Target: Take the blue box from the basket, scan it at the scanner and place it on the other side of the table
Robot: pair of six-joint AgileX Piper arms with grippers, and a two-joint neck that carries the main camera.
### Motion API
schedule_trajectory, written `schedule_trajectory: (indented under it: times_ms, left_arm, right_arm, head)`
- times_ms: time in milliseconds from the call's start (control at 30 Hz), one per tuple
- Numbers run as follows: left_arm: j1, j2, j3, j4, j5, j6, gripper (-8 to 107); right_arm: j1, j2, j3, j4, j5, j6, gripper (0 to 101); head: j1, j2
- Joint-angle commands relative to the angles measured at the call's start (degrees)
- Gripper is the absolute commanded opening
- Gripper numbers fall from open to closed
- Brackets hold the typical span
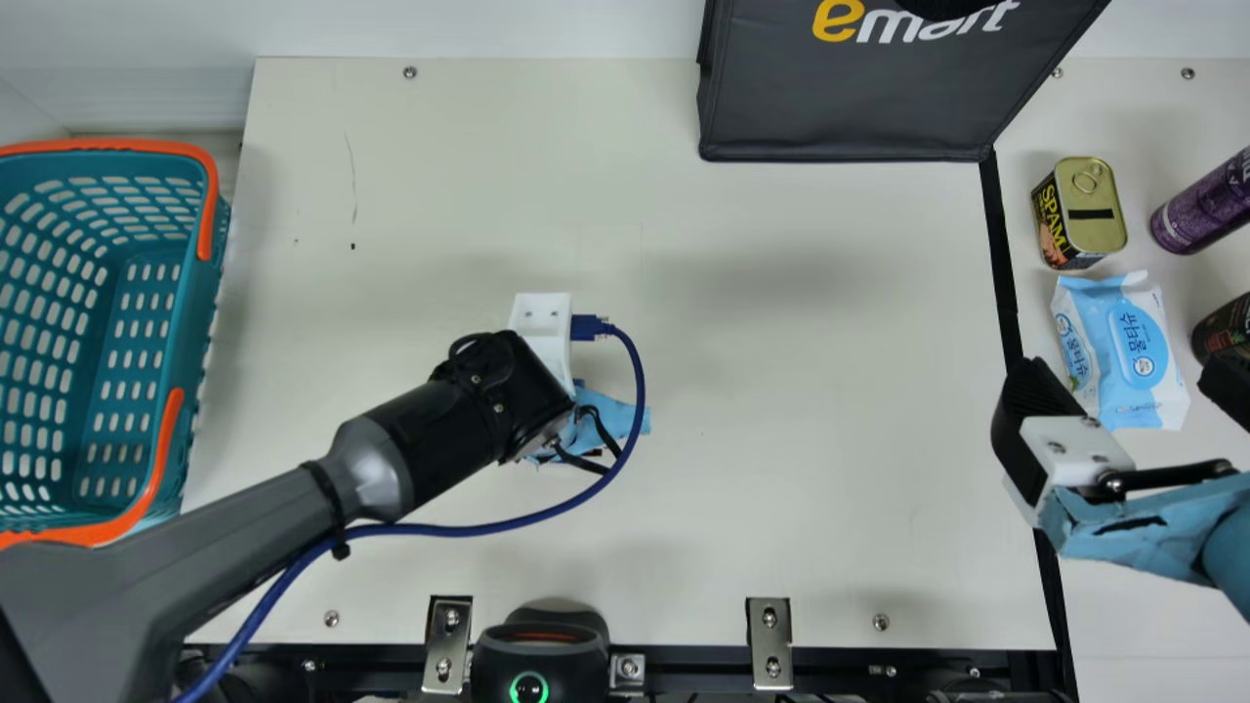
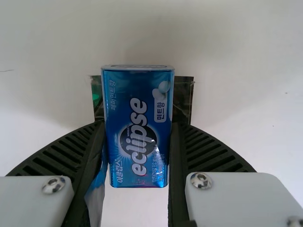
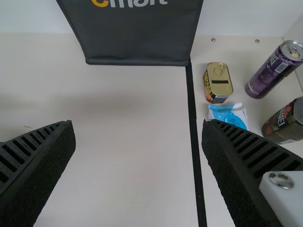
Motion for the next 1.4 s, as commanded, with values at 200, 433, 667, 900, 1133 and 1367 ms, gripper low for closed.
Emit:
schedule_trajectory:
  times_ms: [200, 433, 667, 900, 1133, 1367]
  left_arm:
    - [-1.7, -1.1, -3.7, 1.0, 3.0, -1.7, -8]
    - [-4.1, 0.6, -9.0, 1.7, 6.3, -3.9, -8]
    - [-6.0, 4.6, -15.3, 0.8, 8.3, -6.9, -8]
    - [-6.9, 9.2, -20.7, -0.3, 8.7, -11.6, -8]
    - [-7.3, 13.3, -24.2, -0.5, 7.4, -17.1, -8]
    - [-7.7, 16.4, -26.1, -1.5, 5.7, -20.4, -8]
  right_arm:
    - [0.0, 0.0, 0.0, 0.0, 0.0, 0.0, 95]
    - [0.0, 0.0, 0.0, 0.0, 0.0, 0.0, 95]
    - [0.0, 0.0, 0.0, 0.0, 0.0, 0.0, 95]
    - [0.0, 0.0, 0.0, 0.0, 0.0, 0.0, 95]
    - [0.0, 0.0, 0.0, 0.0, 0.1, 0.0, 95]
    - [0.0, 0.0, 0.0, 0.0, 0.1, 0.0, 95]
  head:
    - [-1.7, 0.0]
    - [-1.7, 0.0]
    - [-1.7, 0.0]
    - [-1.7, 0.0]
    - [-1.7, 0.0]
    - [-1.7, 0.0]
